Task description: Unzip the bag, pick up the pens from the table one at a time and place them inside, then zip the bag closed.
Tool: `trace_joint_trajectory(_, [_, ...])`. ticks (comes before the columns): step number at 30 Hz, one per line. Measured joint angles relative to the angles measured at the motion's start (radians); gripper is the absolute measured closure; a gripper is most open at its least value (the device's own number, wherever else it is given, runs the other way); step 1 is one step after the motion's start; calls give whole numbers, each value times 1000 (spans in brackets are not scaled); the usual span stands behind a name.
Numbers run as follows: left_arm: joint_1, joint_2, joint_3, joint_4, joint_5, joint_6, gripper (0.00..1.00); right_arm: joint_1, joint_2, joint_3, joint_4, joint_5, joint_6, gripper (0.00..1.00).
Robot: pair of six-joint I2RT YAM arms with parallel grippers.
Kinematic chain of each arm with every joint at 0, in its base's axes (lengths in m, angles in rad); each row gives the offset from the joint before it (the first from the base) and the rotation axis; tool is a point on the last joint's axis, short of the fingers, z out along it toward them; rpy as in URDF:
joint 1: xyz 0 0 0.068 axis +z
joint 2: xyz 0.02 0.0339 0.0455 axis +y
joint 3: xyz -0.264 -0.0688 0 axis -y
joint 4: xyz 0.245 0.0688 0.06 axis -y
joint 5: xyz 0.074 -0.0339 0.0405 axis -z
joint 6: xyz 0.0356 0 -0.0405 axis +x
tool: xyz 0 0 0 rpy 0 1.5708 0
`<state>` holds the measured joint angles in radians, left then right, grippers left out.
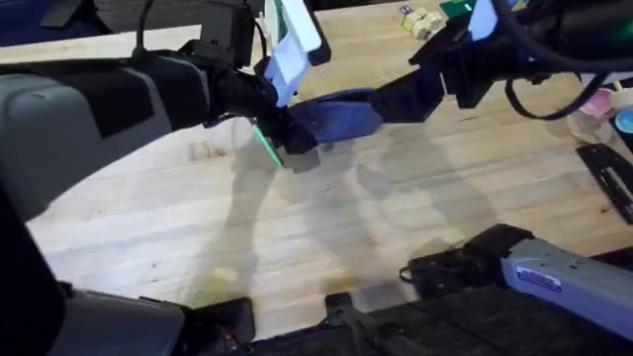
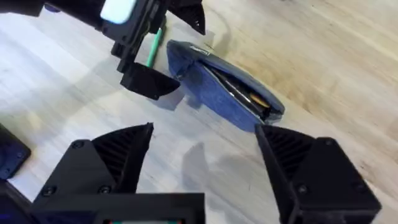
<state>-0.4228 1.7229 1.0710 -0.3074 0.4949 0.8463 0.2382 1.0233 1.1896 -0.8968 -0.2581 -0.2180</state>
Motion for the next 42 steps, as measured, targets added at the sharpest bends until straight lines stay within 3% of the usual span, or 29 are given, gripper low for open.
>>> trace_joint_trajectory(8, [52,-111,0,-117,-21,0,9,0,30,4,3,0,0,5])
trace_joint_trajectory(21, [182,-374,2,-339,-21,0,8,0,265,129,-15,0,-34,5])
trace_joint_trajectory(25, [204,-408,2,-340,-22,0,8,0,302,139,7,0,-161,4])
trace_joint_trajectory(35, [209,-420,2,-339,-24,0,8,0,313,139,22,4,-696,4])
trace_joint_trajectory(42, [209,-421,2,-340,-24,0,8,0,313,139,22,4,-804,4])
